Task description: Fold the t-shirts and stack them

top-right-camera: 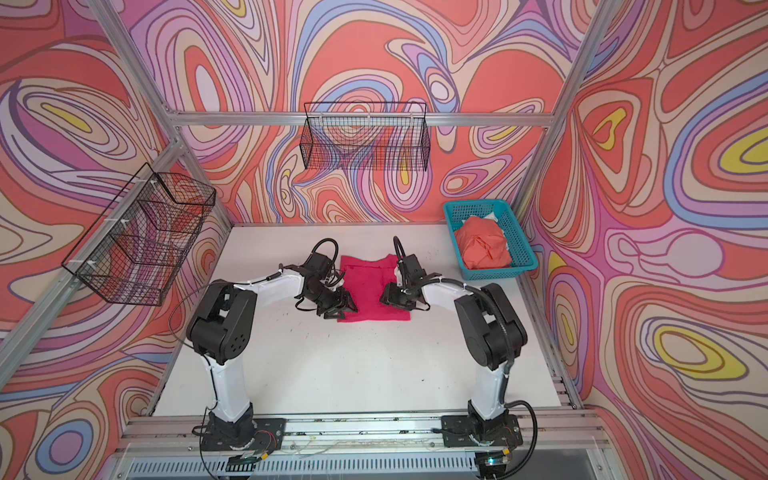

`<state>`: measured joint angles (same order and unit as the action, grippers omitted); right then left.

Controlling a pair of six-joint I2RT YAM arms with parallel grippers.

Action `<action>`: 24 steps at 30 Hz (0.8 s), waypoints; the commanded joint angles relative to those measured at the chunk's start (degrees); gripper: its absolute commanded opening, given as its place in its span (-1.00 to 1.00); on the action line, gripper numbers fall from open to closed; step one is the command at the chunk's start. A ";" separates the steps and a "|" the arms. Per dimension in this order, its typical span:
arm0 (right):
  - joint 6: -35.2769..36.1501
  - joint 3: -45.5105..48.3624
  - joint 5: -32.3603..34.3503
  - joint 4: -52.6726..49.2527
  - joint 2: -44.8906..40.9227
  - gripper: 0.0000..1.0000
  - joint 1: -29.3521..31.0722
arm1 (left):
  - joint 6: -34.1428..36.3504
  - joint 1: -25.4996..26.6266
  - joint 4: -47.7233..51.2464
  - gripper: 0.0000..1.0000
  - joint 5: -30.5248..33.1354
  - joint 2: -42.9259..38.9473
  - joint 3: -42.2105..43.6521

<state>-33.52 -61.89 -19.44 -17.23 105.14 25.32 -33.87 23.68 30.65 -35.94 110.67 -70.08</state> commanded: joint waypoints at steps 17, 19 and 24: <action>7.32 -16.67 6.73 -15.60 0.24 0.25 -8.64 | 9.50 -4.22 9.39 0.21 12.80 5.36 -27.52; 8.06 -17.68 6.13 -14.05 2.54 0.25 -9.42 | 10.55 -4.14 7.50 0.10 13.78 8.03 -28.94; 9.54 -18.88 6.20 -13.41 7.39 0.21 -9.90 | 11.53 -3.70 3.50 0.05 14.08 10.73 -28.44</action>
<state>-26.13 -79.75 -13.47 -30.96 111.07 15.25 -24.97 19.46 35.81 -23.86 120.60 -98.89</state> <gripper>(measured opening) 0.605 0.530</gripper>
